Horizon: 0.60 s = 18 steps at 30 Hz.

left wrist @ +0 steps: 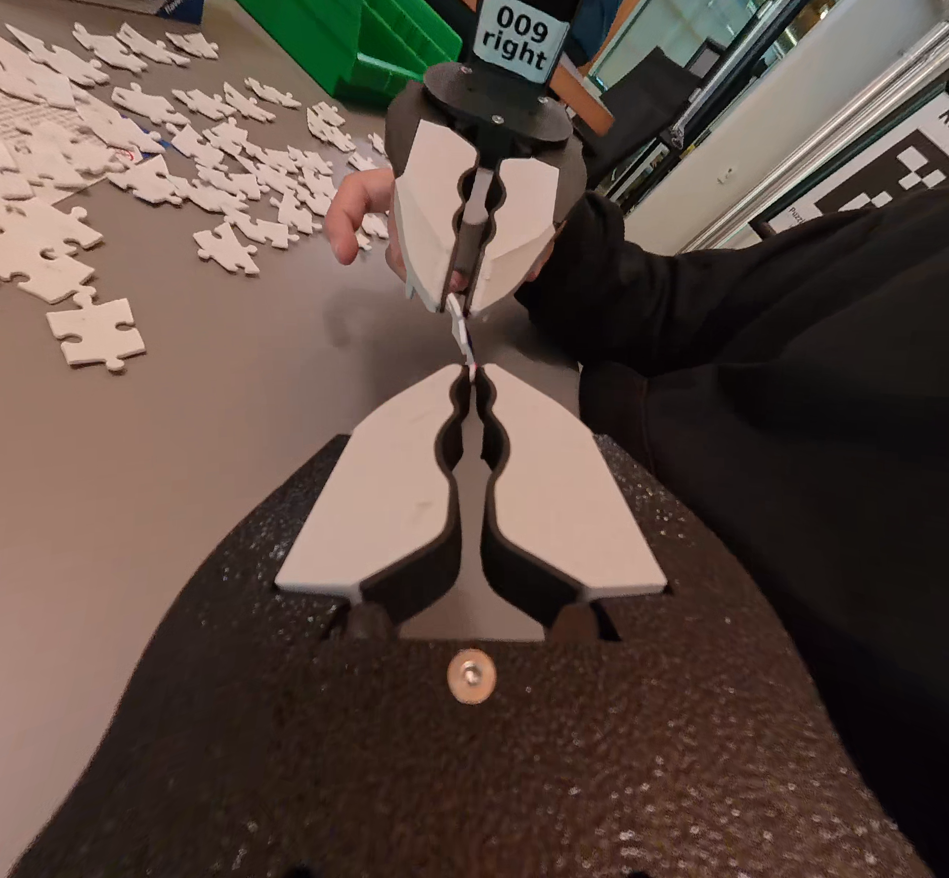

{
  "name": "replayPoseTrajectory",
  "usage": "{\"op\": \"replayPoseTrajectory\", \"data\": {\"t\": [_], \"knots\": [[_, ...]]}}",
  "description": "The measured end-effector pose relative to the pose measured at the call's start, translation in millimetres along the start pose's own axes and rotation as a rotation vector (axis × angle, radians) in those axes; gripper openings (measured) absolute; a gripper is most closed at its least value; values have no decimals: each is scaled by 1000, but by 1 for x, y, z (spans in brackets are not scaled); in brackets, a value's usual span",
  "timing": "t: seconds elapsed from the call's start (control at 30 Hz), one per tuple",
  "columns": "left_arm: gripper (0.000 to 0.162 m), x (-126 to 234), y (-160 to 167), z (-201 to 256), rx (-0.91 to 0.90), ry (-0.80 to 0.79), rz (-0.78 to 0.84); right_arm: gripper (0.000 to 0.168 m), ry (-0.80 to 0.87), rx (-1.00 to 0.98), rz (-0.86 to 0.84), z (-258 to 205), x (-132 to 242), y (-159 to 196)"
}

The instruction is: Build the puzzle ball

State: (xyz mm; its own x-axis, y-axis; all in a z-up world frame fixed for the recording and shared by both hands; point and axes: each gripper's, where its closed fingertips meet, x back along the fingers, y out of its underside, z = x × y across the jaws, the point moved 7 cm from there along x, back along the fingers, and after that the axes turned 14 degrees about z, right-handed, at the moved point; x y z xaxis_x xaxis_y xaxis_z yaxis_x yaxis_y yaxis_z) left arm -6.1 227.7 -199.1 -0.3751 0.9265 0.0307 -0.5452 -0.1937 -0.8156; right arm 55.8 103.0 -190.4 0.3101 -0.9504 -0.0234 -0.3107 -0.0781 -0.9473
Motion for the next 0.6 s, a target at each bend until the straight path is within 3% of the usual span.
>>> {"op": "replayPoseTrajectory", "data": {"t": [0.1, 0.17, 0.4, 0.6], "knots": [[1, -1, 5, -4, 18, 12, -36, 14, 0, 17, -25, 3, 0, 6], [1, -1, 9, -8, 58, 13, -47, 6, -14, -4, -43, 2, 0, 10], [2, -7, 24, -24, 114, -44, -138, 4, 39, -156, -147, 13, 3, 31], [31, 0, 31, -28, -13, -150, -128, 2, 80, -364, -98, 23, 5, 46]]}}
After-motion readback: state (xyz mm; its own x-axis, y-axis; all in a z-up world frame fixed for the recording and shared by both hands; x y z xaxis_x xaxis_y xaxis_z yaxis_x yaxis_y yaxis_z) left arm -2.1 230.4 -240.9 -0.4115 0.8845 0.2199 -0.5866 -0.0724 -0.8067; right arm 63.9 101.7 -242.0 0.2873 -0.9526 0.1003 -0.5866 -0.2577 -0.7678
